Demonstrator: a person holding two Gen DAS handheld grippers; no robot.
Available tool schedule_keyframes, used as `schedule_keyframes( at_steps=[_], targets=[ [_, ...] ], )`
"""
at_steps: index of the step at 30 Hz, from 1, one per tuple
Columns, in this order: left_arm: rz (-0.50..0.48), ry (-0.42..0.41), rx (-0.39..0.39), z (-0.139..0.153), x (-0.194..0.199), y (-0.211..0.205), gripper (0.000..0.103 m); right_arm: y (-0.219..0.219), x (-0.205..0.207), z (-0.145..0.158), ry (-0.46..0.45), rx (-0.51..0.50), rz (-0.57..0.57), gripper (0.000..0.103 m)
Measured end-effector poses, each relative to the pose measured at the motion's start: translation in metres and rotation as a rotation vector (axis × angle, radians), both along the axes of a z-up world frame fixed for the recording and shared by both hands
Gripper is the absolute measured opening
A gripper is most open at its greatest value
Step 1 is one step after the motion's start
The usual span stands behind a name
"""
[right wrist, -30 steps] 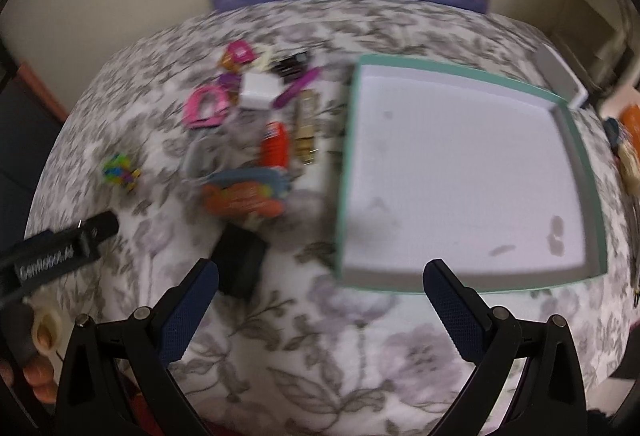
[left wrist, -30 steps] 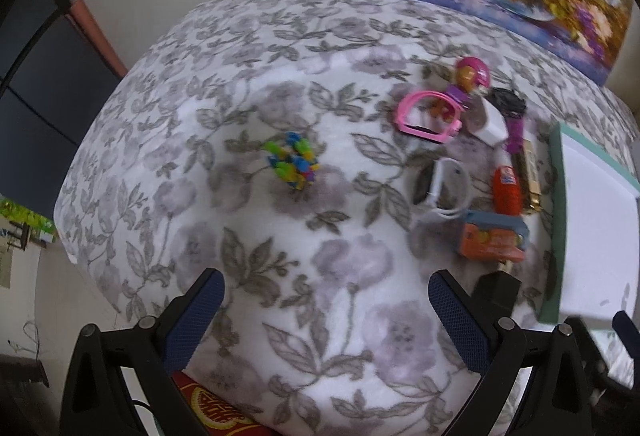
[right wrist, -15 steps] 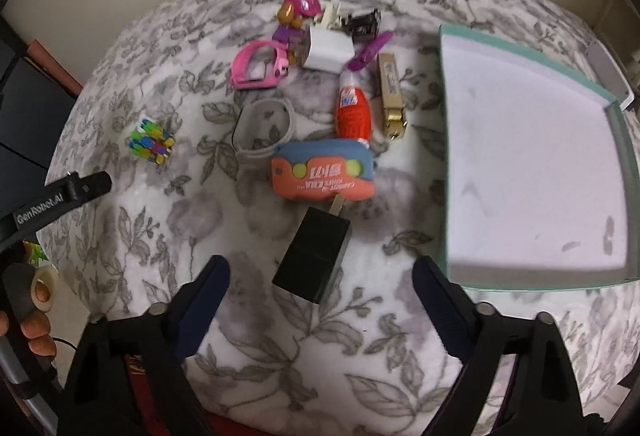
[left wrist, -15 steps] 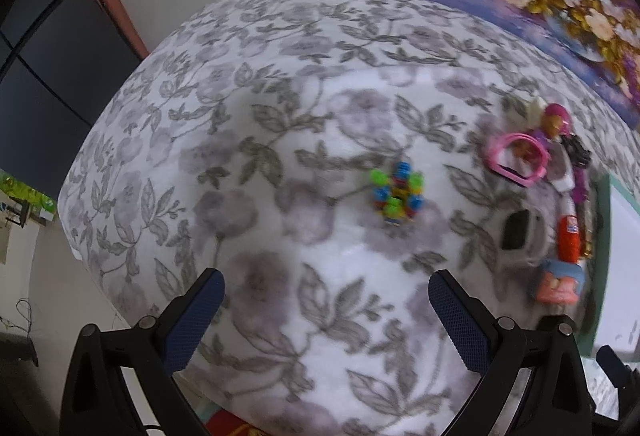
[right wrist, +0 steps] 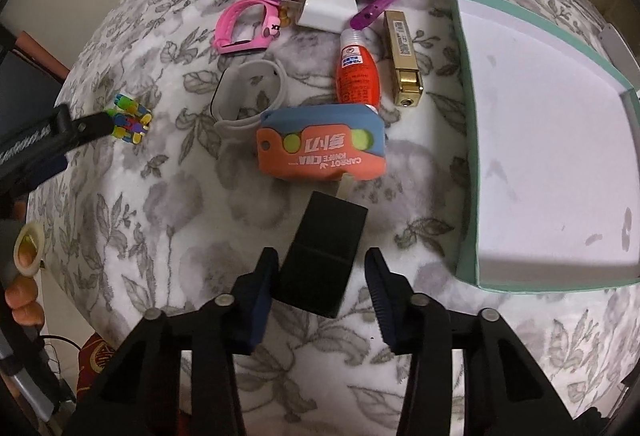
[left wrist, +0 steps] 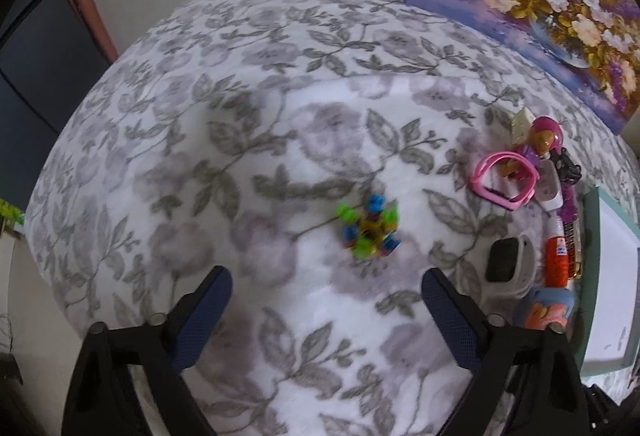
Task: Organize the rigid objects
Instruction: 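Grasp the black charger with the right tool while the left tool grasps the toy spinner, then lift the black charger with the right tool while the left tool lifts the spinner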
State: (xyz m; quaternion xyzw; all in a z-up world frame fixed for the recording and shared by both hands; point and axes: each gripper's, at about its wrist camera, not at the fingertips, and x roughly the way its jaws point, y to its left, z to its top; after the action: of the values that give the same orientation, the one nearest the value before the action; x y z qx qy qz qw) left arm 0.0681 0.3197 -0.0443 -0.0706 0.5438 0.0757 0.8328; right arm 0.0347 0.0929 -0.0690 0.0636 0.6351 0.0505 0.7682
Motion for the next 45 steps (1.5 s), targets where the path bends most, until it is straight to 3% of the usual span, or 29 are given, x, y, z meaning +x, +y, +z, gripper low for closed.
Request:
schedule_keyframes(
  at_steps=[7,9,11,17,30,35,37,45],
  targets=[
    [-0.03,-0.008,0.002,-0.012,0.021,-0.007,0.079,0.005,0.014,-0.012,0.031,0.0,-0.001,0.039],
    [-0.039,-0.002,0.002,-0.017,0.026,-0.009,0.068,0.007,0.018,-0.013,0.026,-0.007,0.007,0.039],
    [-0.044,0.009,-0.003,-0.022,0.029,-0.009,0.065,0.009,0.02,-0.015,0.025,-0.012,0.013,0.039],
    [-0.066,0.015,-0.018,-0.034,0.036,-0.014,0.039,0.013,0.022,-0.018,0.011,-0.029,0.023,0.035],
    [-0.065,0.05,0.008,-0.023,0.023,-0.016,0.039,-0.004,0.0,0.001,0.004,0.036,0.01,0.031],
    [-0.068,0.033,0.022,0.001,0.012,-0.025,0.039,-0.021,-0.006,0.026,-0.046,0.111,-0.02,0.03],
    [-0.074,0.016,0.025,0.015,0.008,-0.032,0.039,-0.03,-0.008,0.036,-0.072,0.137,-0.037,0.019],
    [-0.149,-0.05,0.032,0.059,0.002,-0.081,0.039,-0.063,-0.005,0.06,-0.129,0.189,-0.089,0.019]
  ],
)
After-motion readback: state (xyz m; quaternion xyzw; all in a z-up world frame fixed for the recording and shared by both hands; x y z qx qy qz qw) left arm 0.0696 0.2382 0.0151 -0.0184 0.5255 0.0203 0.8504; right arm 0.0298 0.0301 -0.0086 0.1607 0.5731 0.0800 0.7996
